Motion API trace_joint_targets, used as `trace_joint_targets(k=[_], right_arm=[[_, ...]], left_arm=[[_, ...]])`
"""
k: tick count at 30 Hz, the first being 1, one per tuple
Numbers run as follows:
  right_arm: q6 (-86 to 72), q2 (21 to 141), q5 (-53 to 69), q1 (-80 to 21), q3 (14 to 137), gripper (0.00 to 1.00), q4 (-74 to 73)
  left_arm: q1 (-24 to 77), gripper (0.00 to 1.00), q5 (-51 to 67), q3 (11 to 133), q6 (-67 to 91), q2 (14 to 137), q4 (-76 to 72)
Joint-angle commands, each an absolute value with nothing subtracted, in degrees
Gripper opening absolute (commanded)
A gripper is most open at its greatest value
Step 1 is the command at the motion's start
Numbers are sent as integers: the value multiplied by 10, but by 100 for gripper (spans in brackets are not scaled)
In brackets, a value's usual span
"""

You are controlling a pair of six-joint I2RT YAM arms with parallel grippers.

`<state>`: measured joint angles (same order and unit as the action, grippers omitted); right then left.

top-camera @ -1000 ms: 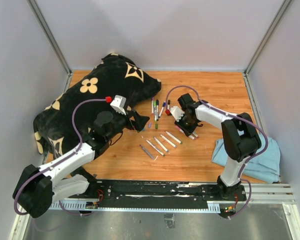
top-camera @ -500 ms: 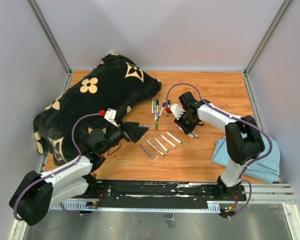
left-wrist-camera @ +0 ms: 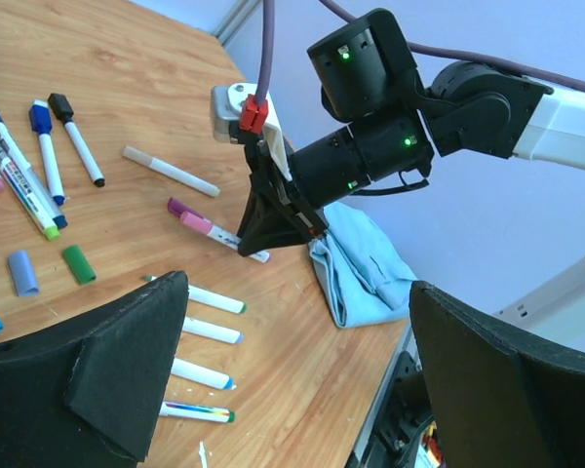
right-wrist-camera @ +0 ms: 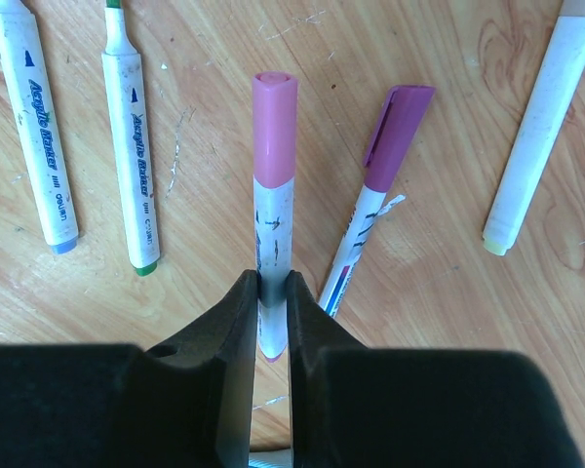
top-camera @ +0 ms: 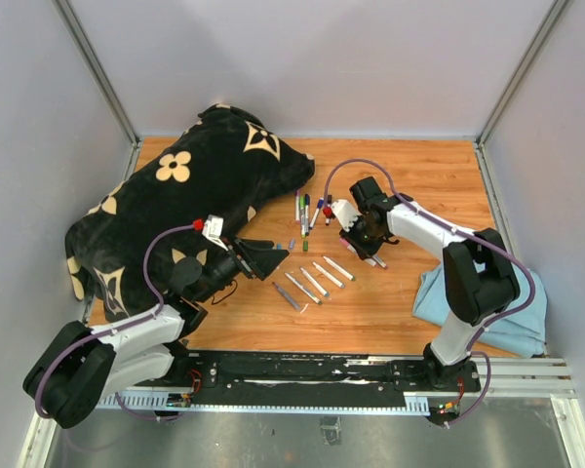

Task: Open the pen caps
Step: Pick up the pen from the center of the board.

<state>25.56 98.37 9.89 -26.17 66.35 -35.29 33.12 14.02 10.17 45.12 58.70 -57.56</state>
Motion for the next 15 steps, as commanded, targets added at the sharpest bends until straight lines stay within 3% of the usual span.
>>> trace_joint_targets(k=[1,15], right_arm=[[250,964,107,-266,657,1,-352],[249,957,114,-262,657,1,-350]], left_arm=[[329,99,139,95,454,600,-621],[329,99,135,94,450,615,-628]])
